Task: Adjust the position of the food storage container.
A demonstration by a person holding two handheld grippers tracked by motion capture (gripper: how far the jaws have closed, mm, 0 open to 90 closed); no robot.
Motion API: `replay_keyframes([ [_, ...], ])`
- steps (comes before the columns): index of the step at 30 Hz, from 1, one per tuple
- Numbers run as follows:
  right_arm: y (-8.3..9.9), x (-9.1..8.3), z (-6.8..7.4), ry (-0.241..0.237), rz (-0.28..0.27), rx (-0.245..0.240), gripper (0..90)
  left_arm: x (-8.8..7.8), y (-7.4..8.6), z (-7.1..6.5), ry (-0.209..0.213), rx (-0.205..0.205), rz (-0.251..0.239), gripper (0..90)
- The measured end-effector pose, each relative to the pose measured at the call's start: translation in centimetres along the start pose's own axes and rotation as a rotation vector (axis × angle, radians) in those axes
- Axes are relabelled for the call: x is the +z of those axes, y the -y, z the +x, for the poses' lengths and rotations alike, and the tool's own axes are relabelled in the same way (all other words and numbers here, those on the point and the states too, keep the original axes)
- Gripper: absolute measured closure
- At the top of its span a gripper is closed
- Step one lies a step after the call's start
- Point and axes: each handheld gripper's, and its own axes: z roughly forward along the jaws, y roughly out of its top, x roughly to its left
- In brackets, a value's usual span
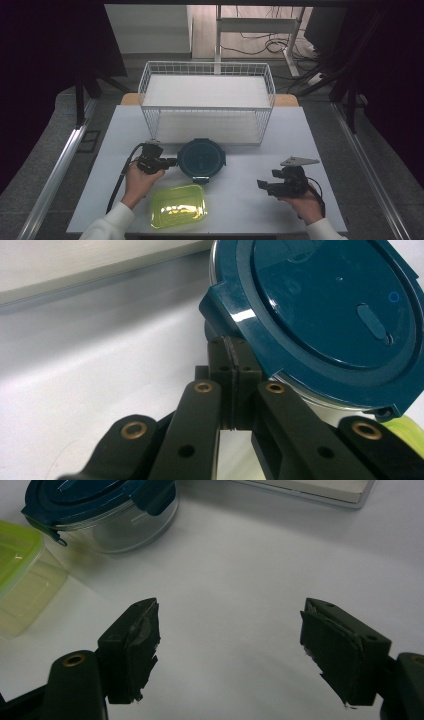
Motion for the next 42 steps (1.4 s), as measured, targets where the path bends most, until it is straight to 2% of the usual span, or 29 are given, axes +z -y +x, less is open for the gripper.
replay_keyframes([
  [7, 0.0, 0.0, 0.0, 0.001, 0.001, 0.001, 23.7, 0.4, -0.3, -0.3, 0.025, -0.003, 0.003, 90.0],
  [13, 0.0, 0.1, 0.0, 0.001, 0.004, -0.002, 23.7, 0.7, -0.5, -0.9, 0.021, 0.01, 0.012, 90.0],
  [25, 0.0, 0.1, 0.0, -0.001, 0.006, -0.002, 23.6, 1.4, -1.0, -1.9, 0.042, 0.029, 0.024, 90.0],
  [33, -0.1, 0.0, 0.0, -0.006, -0.006, 0.007, 23.3, 1.5, -1.1, -1.5, 0.08, 0.039, 0.008, 90.0],
  [36, 0.0, -0.2, 0.0, -0.002, -0.023, 0.01, 23.3, 1.0, -1.0, -1.1, 0.047, 0.047, -0.006, 90.0],
  [38, 0.0, -0.4, -0.1, 0.002, -0.035, 0.008, 23.3, 0.3, -0.8, -0.7, 0.052, 0.036, -0.024, 90.0],
  [42, 0.1, -0.4, -0.1, 0.003, -0.046, 0.01, 23.3, -1.1, -0.3, -0.5, 0.056, 0.038, -0.047, 89.7],
])
